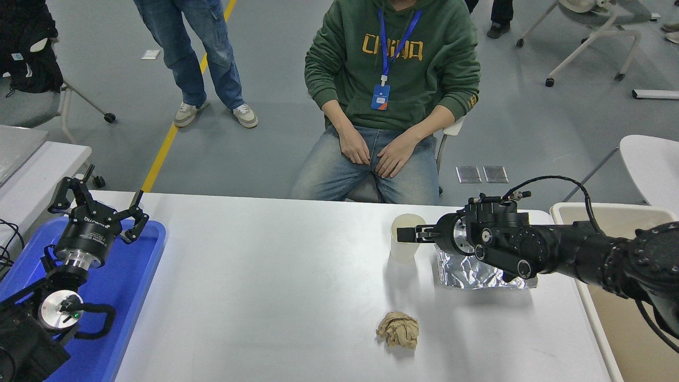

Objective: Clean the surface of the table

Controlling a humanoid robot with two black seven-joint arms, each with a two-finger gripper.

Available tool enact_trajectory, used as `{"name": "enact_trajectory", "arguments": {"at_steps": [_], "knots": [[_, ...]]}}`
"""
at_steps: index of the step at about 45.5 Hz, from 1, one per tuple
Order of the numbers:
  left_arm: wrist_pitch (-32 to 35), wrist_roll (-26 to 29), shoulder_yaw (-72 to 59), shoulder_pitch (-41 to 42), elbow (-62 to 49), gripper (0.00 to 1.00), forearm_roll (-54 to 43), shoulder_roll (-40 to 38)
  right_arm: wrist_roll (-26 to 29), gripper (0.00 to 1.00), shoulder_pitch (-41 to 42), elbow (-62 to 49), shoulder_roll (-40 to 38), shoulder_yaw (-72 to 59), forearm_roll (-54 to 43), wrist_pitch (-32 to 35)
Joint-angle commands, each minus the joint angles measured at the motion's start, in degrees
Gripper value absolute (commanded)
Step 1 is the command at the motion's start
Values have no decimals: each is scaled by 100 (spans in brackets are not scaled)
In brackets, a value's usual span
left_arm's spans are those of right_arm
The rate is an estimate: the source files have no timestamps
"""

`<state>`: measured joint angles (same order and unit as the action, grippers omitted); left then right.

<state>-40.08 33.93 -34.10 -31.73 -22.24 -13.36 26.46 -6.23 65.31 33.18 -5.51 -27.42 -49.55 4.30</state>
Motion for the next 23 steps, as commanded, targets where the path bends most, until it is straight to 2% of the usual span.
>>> {"name": "enact_trajectory", "arguments": {"at_steps": [1,4,6,12,13,23], "knots": [[0,0,0,0,0,100,0,-1,16,73,-80,-312,199,-71,-46,115],[0,0,0,0,0,100,0,-1,16,63,-71,-347,199,-167,-64,133],[0,0,0,0,0,100,0,-1,8,52,-71,-373,199,-255,-64,150],[0,0,0,0,0,100,0,-1,16,3,-18,-391,199,-334,-37,335],[0,0,0,0,0,100,0,-1,25,0,-10,-391,199,-334,-11,387],[0,0,0,0,0,100,0,-1,324,0,131,-382,190,-194,59,669]]}}
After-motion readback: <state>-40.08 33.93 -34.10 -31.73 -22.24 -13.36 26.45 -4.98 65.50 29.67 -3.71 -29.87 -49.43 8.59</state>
